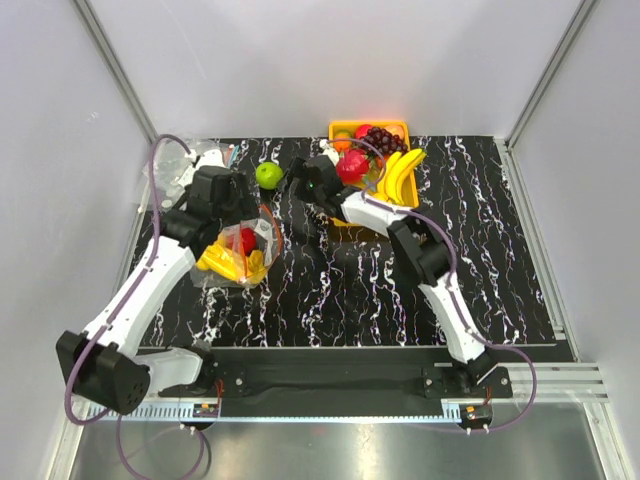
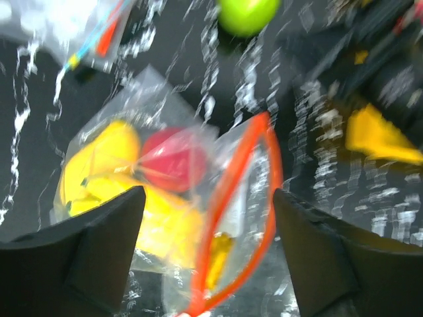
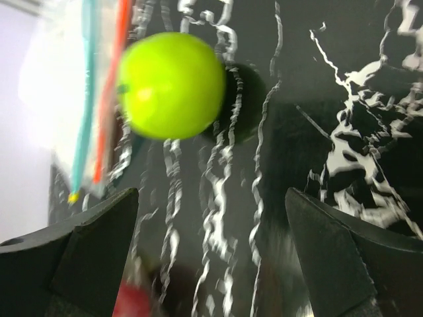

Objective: Place the food in the zip-top bag and seal the zipper
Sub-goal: Pick up the fake fruit from the center of the board.

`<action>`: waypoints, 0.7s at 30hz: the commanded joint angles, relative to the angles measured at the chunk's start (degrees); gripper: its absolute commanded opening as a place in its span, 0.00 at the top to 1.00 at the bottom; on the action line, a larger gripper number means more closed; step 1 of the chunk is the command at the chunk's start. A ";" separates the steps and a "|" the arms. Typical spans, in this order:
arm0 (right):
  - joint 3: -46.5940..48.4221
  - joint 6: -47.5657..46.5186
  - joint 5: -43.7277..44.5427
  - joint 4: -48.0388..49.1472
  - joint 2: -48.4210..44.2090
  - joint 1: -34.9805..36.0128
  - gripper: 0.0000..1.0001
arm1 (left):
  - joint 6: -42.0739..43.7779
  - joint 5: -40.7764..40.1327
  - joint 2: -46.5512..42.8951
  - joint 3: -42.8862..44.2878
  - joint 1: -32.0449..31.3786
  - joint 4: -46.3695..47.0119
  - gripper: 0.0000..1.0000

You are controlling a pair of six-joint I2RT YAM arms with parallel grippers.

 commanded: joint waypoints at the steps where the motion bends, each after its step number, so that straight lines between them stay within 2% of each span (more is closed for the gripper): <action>1: -7.06 -5.57 2.03 8.61 -15.93 0.67 0.00 | 0.73 1.50 -1.08 8.42 0.47 -2.07 0.10; 3: -11.03 -6.28 2.99 9.22 -19.55 0.67 0.00 | 1.78 2.11 3.38 14.39 1.62 -5.32 0.02; 10: -29.92 -8.12 4.67 13.70 -36.32 0.93 0.00 | 5.56 2.29 17.81 23.46 3.99 -7.35 0.01; 15: -37.85 -11.29 4.58 14.59 -45.57 1.02 0.00 | 8.37 4.92 26.76 26.80 4.34 -3.05 0.01; 21: -45.93 -13.31 3.61 14.05 -55.06 0.93 0.00 | 10.92 5.72 32.49 26.81 4.34 5.73 0.01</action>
